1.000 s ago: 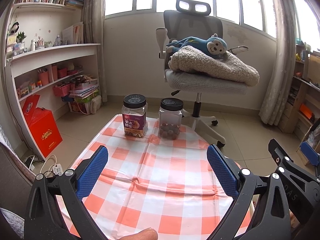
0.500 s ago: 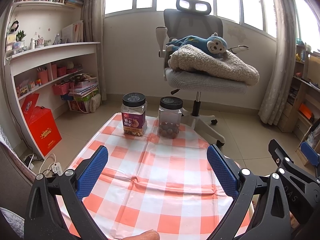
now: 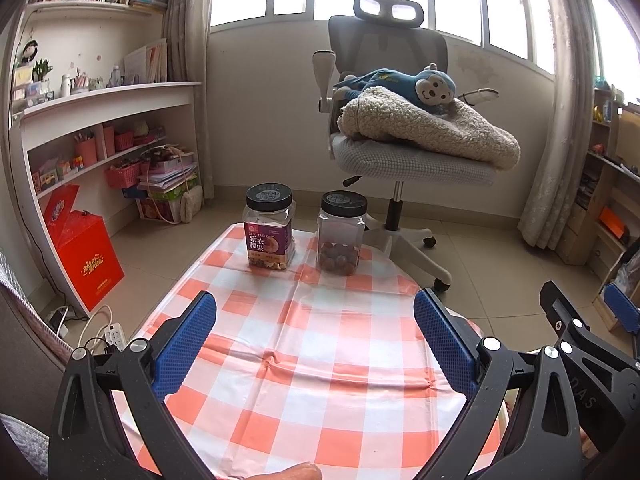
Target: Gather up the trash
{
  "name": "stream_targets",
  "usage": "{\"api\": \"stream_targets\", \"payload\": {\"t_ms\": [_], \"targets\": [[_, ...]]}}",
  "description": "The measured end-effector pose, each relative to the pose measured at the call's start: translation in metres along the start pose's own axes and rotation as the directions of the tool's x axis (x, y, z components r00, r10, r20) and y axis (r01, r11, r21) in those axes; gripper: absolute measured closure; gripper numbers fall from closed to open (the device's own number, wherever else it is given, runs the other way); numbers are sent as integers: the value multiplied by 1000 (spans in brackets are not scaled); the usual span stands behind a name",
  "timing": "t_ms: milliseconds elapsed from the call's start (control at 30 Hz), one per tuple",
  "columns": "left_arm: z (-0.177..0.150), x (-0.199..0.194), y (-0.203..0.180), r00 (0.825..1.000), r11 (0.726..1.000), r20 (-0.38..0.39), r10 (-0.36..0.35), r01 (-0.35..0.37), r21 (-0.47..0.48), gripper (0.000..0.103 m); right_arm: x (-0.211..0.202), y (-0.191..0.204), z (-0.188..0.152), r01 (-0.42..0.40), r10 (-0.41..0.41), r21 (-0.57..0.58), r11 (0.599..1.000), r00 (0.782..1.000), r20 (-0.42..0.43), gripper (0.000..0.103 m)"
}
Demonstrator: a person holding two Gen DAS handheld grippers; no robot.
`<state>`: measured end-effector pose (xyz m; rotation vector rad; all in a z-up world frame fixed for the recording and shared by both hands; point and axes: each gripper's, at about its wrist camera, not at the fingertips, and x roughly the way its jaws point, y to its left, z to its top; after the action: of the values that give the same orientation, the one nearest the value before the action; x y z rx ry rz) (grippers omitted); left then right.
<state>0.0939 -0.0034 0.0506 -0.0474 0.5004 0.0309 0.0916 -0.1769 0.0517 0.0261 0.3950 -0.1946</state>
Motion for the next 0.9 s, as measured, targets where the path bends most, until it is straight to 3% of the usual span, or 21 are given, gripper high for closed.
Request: {"api": "stream_targets", "payload": {"t_ms": [367,900], "targets": [[-3,2,0,1000,1000,-2,16,-16,16,7,1,-1,-2,-2,2,-4,1000,1000,-3,7],[-2,2,-1,999,1000,29,-20,19,22,7,2,-4,-8,-7,7,2,1000,1000,-17,7]]}}
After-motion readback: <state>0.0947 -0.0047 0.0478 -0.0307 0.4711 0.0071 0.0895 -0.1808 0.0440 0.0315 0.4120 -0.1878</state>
